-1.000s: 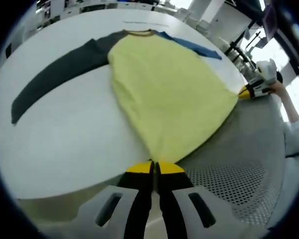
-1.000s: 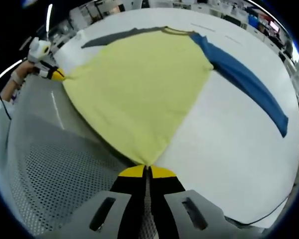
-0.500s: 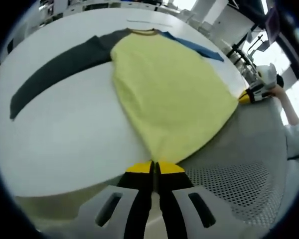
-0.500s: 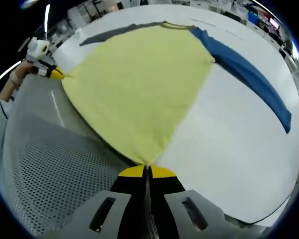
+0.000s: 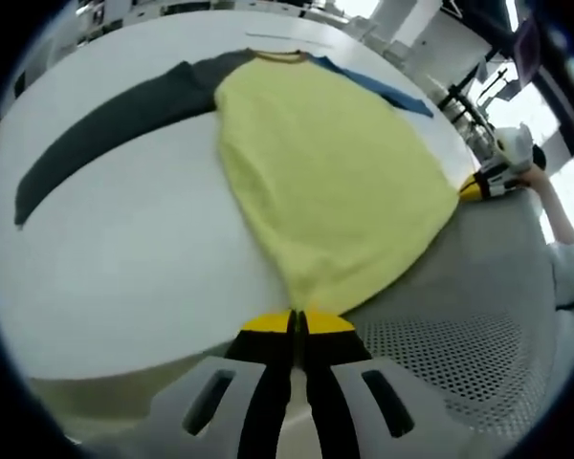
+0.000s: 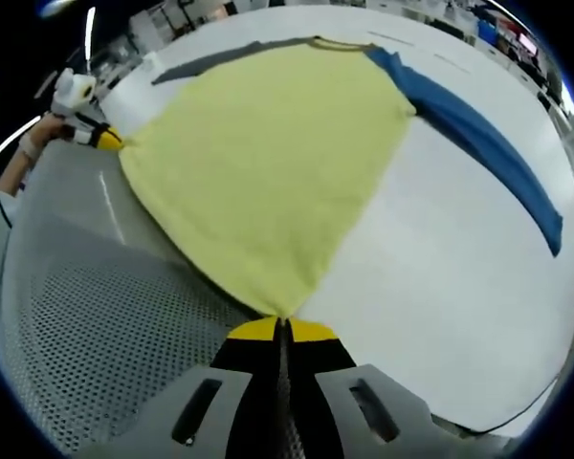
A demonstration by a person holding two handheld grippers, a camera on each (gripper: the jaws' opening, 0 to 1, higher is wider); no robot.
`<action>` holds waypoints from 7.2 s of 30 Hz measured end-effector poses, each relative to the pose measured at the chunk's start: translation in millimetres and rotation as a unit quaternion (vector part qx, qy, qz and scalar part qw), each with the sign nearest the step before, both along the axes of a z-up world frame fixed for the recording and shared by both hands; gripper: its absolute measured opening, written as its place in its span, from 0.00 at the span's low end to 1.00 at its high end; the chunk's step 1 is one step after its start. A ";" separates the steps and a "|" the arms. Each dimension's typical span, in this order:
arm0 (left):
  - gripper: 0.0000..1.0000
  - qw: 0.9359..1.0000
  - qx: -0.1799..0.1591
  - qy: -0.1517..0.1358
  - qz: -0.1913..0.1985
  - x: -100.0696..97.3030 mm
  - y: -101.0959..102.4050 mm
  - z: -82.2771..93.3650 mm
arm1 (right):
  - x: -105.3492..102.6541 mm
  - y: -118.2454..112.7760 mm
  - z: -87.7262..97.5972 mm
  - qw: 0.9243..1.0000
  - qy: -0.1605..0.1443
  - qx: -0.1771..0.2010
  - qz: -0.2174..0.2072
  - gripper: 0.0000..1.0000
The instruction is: Fold the garment on the visible template until the final outline fits inside the template.
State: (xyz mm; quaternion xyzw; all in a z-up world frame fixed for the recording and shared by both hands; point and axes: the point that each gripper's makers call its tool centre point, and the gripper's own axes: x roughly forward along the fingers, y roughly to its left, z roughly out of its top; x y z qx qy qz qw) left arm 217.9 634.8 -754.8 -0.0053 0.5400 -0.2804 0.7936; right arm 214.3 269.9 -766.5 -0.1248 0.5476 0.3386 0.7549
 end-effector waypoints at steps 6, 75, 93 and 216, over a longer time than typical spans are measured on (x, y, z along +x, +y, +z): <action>0.00 1.000 0.007 0.002 -0.006 -0.3 0.5 -0.8 | 2.4 -0.2 0.8 1.000 -0.010 0.013 -0.017 0.03; 0.38 0.991 0.047 -0.101 -0.079 12.7 -12.6 61.8 | 27.4 12.2 44.0 0.992 -0.123 -0.004 0.040 0.42; 0.42 0.987 0.020 -0.129 -0.089 21.0 -30.2 78.6 | 32.0 18.2 52.6 0.988 -0.143 -0.006 0.055 0.51; 0.99 0.969 0.011 -0.212 -0.123 35.8 -54.8 122.1 | 77.5 11.8 104.9 0.970 -0.235 0.046 0.034 0.88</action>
